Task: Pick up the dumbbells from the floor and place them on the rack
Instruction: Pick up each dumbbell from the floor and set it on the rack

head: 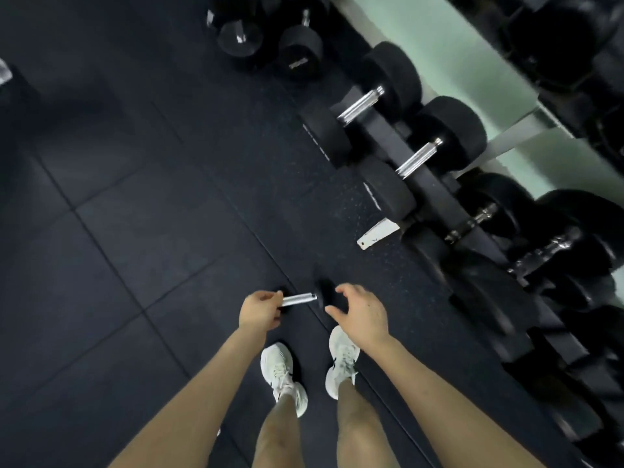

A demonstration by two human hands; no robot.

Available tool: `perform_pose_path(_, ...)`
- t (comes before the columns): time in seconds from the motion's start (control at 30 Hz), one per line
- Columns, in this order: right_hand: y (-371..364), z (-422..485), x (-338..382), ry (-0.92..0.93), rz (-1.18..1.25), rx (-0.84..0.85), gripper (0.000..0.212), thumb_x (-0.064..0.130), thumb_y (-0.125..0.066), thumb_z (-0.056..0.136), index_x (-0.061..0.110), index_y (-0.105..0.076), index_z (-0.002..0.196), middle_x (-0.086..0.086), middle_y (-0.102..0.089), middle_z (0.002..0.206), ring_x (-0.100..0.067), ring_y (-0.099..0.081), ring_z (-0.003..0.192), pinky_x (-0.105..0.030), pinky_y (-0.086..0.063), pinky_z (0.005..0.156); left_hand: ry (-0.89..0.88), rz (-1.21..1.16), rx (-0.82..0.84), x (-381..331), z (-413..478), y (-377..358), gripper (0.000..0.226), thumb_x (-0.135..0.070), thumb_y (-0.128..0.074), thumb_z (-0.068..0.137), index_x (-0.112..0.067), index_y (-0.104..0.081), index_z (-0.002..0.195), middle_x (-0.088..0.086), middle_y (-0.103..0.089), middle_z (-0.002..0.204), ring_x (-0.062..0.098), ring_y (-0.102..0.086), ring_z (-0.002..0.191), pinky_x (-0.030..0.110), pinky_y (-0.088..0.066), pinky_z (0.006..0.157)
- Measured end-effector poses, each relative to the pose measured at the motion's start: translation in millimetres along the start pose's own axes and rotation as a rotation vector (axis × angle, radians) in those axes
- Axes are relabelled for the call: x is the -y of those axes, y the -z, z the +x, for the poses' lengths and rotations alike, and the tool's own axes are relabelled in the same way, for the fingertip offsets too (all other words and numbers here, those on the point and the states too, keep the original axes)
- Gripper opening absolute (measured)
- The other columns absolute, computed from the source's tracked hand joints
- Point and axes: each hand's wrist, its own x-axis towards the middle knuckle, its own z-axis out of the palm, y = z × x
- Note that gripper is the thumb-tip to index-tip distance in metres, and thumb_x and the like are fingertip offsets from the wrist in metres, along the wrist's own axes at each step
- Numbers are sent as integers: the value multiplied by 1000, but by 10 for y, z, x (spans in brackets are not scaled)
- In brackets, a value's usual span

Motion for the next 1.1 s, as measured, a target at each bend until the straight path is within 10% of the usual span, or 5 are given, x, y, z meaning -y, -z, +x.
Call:
perform_pose_path(0.47, -1986, 1692, -925, 86, -226, 236, 46, 45, -58, 88, 18, -53, 124, -5, -58, 123, -25, -51, 115, -34, -39, 94, 371, -569, -188, 1461, 2018, -784, 38, -17, -57, 93, 10, -54, 120, 7, -49, 70, 24, -61, 73, 38, -53, 78)
perform_pose_path(0.6, -2537, 2245, -1106, 192, -341, 239, 47, 45, -59, 86, 17, -53, 123, -5, -59, 121, -25, -50, 116, -34, -33, 101, 411, -615, -195, 1770, 2705, -963, 24, -17, -59, 91, -6, -53, 71, 6, -38, 63, 18, -40, 53, 29, -41, 50)
perform_pose_path(0.83, -3437, 3157, -1292, 412, -604, 348, 57, 45, -58, 87, 17, -46, 134, -4, -53, 134, -24, -35, 135, -47, -2, 120, 479, -751, -158, 2231, 3832, -1272, 30, -31, -56, 93, -5, -52, 79, 5, -46, 74, 15, -47, 66, 40, -46, 92)
perform_pose_path(1.1, -3732, 3552, -1285, 380, -830, 543, 47, 52, -52, 88, 16, -55, 118, -4, -70, 99, -26, -64, 101, -52, -1, 119, 396, -1065, -211, 2343, 4203, -1470, 24, -24, -53, 94, 0, -53, 100, 15, -60, 89, 25, -61, 79, 43, -51, 81)
